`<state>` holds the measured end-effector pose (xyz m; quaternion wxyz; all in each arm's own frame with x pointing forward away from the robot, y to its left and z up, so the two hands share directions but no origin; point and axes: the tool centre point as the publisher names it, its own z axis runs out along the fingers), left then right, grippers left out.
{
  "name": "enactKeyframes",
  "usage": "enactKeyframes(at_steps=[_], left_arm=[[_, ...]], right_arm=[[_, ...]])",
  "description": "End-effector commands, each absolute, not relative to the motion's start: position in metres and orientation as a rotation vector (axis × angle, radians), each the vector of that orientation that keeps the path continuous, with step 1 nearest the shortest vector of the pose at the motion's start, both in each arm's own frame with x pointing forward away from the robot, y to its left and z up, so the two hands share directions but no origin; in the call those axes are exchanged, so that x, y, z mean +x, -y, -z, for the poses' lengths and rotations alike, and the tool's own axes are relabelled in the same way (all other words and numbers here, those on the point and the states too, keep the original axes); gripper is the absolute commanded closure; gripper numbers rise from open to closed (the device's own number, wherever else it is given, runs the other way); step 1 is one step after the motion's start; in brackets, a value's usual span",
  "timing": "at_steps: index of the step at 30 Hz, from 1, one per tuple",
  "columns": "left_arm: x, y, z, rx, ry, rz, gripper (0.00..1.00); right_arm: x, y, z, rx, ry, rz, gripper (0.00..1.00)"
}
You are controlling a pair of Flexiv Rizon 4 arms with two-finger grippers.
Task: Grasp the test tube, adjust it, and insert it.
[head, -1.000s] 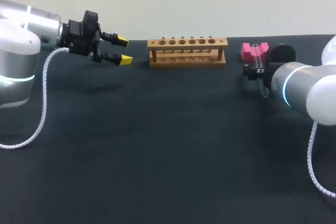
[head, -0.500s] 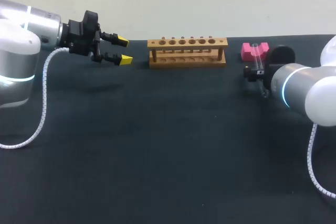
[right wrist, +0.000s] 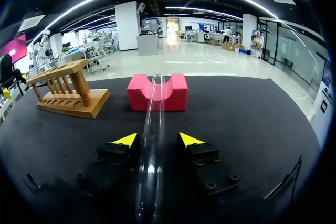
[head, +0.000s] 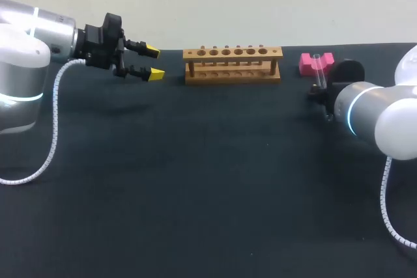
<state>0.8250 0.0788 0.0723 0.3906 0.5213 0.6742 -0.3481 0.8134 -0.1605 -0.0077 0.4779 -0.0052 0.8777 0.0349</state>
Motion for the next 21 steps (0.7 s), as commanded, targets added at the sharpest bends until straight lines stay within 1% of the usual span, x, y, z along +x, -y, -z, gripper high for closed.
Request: enactKeyframes(at_steps=[1, 2, 4, 5, 6, 7, 21], left_arm=[[0.824, -0.079, -0.071, 1.322, -1.709, 0.882, 0.00], [0.824, -0.079, -0.071, 1.322, -1.709, 0.882, 0.00], [0.824, -0.079, -0.071, 1.322, -1.709, 0.882, 0.00], [0.824, -0.079, -0.071, 1.322, -1.709, 0.882, 0.00], [0.824, -0.079, -0.071, 1.322, -1.709, 0.882, 0.00], [0.824, -0.079, -0.071, 1.322, -1.709, 0.882, 0.00], [0.824, -0.079, -0.071, 1.322, -1.709, 0.882, 0.00]], right_arm=[[0.812, 0.163, 0.011, -0.047, -1.843, -0.164, 0.67], [0.812, 0.163, 0.011, -0.047, -1.844, -0.164, 0.69], [0.812, 0.163, 0.011, -0.047, -1.846, -0.163, 0.78], [0.812, 0.163, 0.011, -0.048, -1.848, -0.163, 0.86], [0.812, 0.163, 0.011, -0.048, -1.849, -0.162, 0.91], [0.812, 0.163, 0.011, -0.048, -1.851, -0.160, 1.00], [0.805, 0.162, -0.005, -0.018, -1.834, -0.135, 1.00]])
